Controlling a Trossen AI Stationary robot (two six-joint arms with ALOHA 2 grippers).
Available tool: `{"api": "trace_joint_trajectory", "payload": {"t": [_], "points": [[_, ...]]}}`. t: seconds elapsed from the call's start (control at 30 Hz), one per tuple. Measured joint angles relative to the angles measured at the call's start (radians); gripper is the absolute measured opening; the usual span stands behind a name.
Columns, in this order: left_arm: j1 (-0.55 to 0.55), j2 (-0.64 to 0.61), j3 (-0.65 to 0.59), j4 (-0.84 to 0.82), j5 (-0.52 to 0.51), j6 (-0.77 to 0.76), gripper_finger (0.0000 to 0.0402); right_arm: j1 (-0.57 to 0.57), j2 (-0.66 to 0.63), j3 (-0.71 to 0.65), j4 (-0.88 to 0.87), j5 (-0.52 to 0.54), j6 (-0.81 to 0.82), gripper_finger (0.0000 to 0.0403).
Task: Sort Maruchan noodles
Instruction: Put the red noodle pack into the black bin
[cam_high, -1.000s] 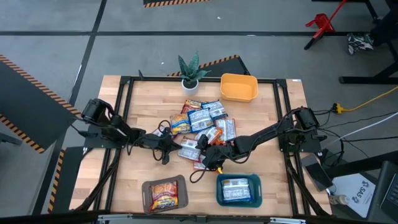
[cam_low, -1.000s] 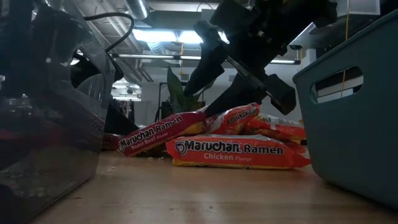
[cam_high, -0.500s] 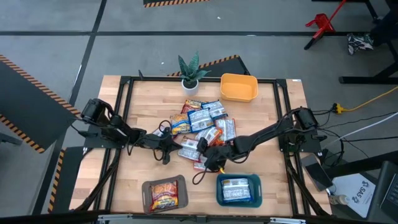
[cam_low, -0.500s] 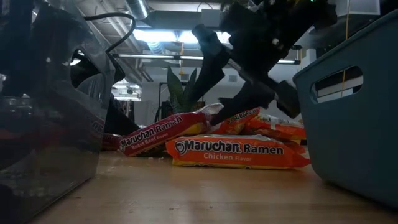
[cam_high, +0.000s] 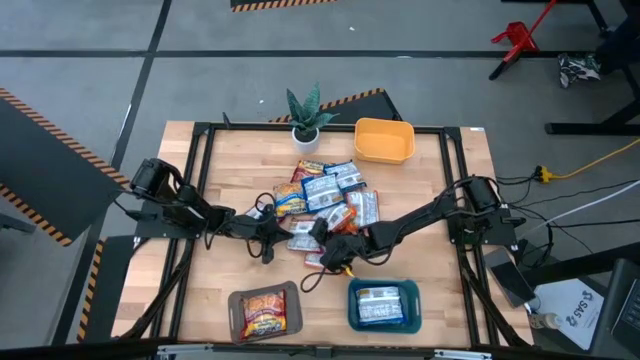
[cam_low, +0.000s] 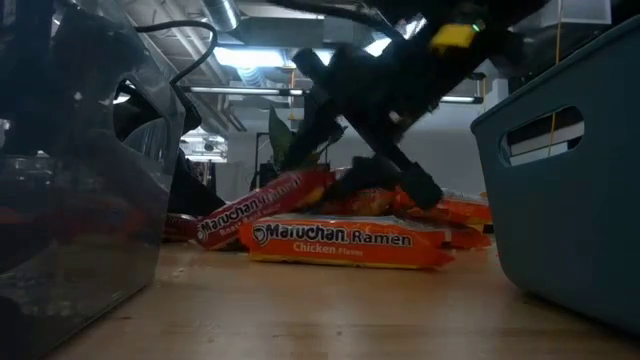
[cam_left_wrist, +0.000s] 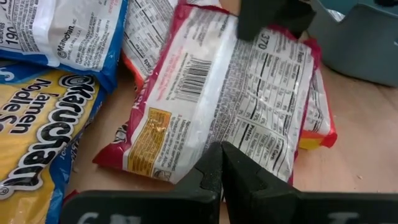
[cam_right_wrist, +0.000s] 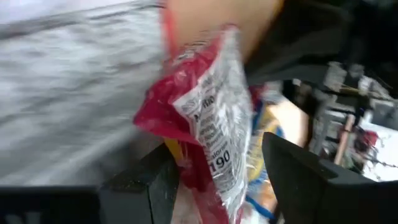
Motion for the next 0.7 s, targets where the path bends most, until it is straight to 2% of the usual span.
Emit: {"api": "trace_joint_trajectory", "payload": {"t": [0.13,0.37,0.53,0.7], "points": [[0.0,0.0,-0.001,0.001,0.003,0.0,0.0,-0.002,0.0,0.038,-0.013,-0.025,-0.001,0.0211],[-0.001,0.0,-0.001,0.002,0.005,0.001,0.0,-0.047,0.011,0.049,-0.042,-0.176,-0.003,0.0211],[-0.001,0.001,-0.003,0.012,0.007,0.003,0.0,-0.062,0.042,0.049,-0.031,-0.18,-0.054,0.0211],[0.0,0.001,-0.003,0.013,0.007,0.003,0.0,-0.058,0.06,0.049,0.006,-0.136,-0.083,0.0202]]}}
